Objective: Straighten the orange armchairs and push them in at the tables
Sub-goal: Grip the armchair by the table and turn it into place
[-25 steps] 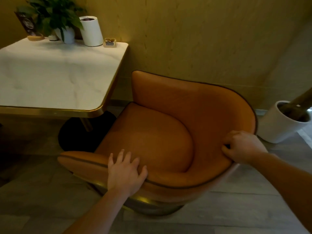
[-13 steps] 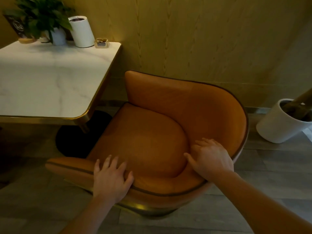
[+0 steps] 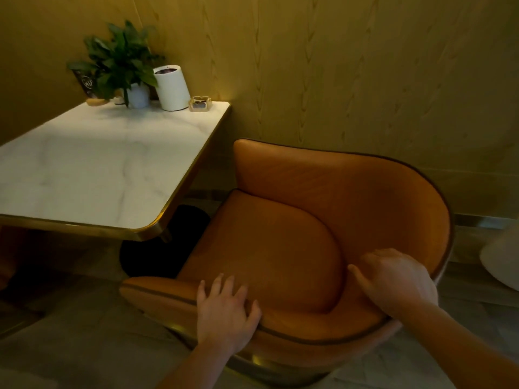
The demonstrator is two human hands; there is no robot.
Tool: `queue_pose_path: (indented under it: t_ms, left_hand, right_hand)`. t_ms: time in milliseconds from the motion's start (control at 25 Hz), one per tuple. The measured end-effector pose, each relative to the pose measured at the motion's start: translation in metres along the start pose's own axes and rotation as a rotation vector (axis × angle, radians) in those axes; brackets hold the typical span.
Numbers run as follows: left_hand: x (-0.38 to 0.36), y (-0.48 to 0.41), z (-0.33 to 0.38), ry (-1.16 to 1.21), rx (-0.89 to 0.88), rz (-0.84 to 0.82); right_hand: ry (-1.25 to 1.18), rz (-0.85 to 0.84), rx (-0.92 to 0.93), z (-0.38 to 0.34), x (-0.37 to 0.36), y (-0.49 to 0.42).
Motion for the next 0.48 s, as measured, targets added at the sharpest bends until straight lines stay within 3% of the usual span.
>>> queue_pose_path:
  t_ms: [280,480]
  left_hand:
    - [-0.001,-0.049,0.042,0.02,0.021,0.069]
    - [0.004,-0.076,0.062,0.033,0.041,0.031]
  right_hand:
    - [0.026,-0.036,0.037,0.033,-0.025,-0.065]
    - [0.05,-0.093,0.064,0.048,-0.04,-0.101]
Point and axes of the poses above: each hand's wrist, its own y-axis away from the middle knuckle, its own x-axis out of the back of the hand, z = x × y, the point moved 2 cm from there along -y, towards the middle knuckle, and after that the axes turned 14 degrees about y, right-handed, at the moved point
